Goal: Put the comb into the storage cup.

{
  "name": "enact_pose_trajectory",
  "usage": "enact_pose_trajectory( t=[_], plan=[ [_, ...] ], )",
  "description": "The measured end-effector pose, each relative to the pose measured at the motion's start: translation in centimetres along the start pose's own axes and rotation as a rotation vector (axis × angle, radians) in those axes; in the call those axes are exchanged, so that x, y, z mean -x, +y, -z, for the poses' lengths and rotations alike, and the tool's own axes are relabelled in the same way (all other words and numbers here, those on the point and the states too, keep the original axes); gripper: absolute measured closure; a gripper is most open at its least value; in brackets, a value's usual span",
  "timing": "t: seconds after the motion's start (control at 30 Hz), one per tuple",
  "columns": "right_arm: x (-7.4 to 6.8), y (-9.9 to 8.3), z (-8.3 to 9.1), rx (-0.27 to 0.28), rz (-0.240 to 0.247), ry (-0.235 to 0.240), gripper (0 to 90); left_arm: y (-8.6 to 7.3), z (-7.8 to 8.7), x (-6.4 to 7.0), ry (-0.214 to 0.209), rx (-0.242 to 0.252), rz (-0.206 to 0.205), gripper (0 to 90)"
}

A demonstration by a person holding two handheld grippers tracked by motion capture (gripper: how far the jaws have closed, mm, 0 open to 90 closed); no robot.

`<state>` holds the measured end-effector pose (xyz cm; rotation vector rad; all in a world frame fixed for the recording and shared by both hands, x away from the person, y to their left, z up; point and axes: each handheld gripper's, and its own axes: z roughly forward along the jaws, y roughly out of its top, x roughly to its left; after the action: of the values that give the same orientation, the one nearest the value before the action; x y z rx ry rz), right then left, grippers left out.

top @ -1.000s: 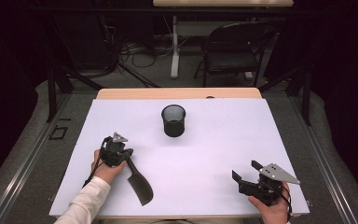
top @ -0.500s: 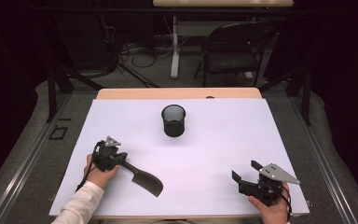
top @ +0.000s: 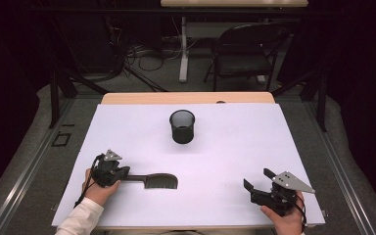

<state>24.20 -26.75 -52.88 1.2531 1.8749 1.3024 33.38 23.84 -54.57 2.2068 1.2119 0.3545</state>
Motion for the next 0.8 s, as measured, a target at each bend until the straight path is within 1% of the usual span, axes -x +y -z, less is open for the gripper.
enact_pose_trajectory(
  t=[0.03, 0.17, 0.3, 0.43, 0.5, 0.53, 0.6, 0.8],
  plan=[
    [0.0, 0.0, 0.0, 0.000, 0.000, 0.000, 16.2, -0.1, 0.1, 0.0, 0.000, 0.001, -0.007, 90.0],
    [0.0, 0.0, 0.0, 0.003, -0.001, 0.000, 16.1, -0.4, 0.3, 0.1, -0.008, 0.005, 0.003, 90.0],
    [0.0, 0.0, 0.0, 0.002, -0.002, 0.002, 16.1, -0.8, 0.5, 0.3, -0.008, -0.003, -0.012, 90.0],
    [0.0, 0.0, -0.1, 0.004, -0.003, 0.003, 16.1, -1.2, 0.6, 0.5, -0.020, -0.014, -0.013, 90.0],
    [0.0, 0.0, -0.1, 0.005, -0.005, 0.005, 16.1, -1.4, 0.7, 0.5, -0.022, -0.012, -0.018, 90.0],
    [0.0, 0.0, -0.1, 0.005, -0.005, 0.005, 16.1, -1.5, 0.8, 0.6, -0.023, -0.009, -0.011, 90.0],
    [0.0, 0.0, -0.1, 0.005, -0.006, 0.004, 16.2, -1.6, 0.9, 0.7, -0.026, -0.008, -0.016, 90.0],
    [0.0, 0.0, -0.1, 0.006, -0.008, 0.004, 16.2, -1.9, 1.2, 0.9, -0.036, -0.010, -0.010, 90.0]
  ],
)
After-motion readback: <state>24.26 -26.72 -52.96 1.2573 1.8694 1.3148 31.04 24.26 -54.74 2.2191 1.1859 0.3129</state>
